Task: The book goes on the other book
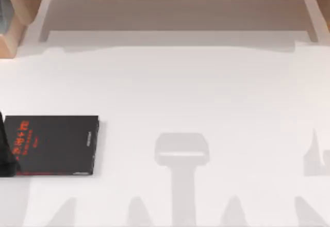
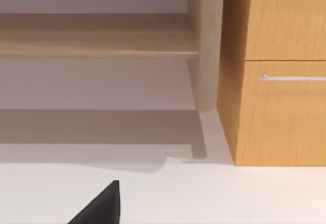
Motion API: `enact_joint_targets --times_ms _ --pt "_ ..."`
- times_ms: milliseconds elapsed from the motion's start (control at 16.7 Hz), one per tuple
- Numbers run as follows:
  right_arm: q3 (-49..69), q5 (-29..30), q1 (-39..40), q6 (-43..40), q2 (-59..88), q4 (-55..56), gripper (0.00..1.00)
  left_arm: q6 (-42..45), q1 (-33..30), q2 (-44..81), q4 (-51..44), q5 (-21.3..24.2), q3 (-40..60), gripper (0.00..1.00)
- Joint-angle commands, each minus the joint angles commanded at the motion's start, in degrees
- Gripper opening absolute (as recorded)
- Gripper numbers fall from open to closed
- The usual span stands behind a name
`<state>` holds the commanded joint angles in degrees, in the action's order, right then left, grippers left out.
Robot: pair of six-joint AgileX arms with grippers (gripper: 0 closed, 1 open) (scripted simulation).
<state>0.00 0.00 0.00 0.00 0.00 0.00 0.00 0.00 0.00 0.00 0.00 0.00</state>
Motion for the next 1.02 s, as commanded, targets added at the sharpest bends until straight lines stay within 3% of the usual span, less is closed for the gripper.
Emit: enact_joint_targets --times_ms 240,480,720,1020 --pt "0.0 0.0 0.0 0.0 0.0 0.0 1.00 0.0 0.5 1.8 0.7 0.6 1.6 1.00" --pt "0.0 0.0 0.0 0.0 0.0 0.0 1.00 0.0 3.3 12.6 4.7 3.6 11.3 1.00" --pt "0.0 0.0 0.0 0.0 0.0 0.0 1.00 0.0 7.6 33.0 10.9 8.3 26.5 1.00" --pt "0.0 0.0 0.0 0.0 0.0 0.0 1.00 0.0 13.6 67.0 19.6 14.9 47.9 1.00"
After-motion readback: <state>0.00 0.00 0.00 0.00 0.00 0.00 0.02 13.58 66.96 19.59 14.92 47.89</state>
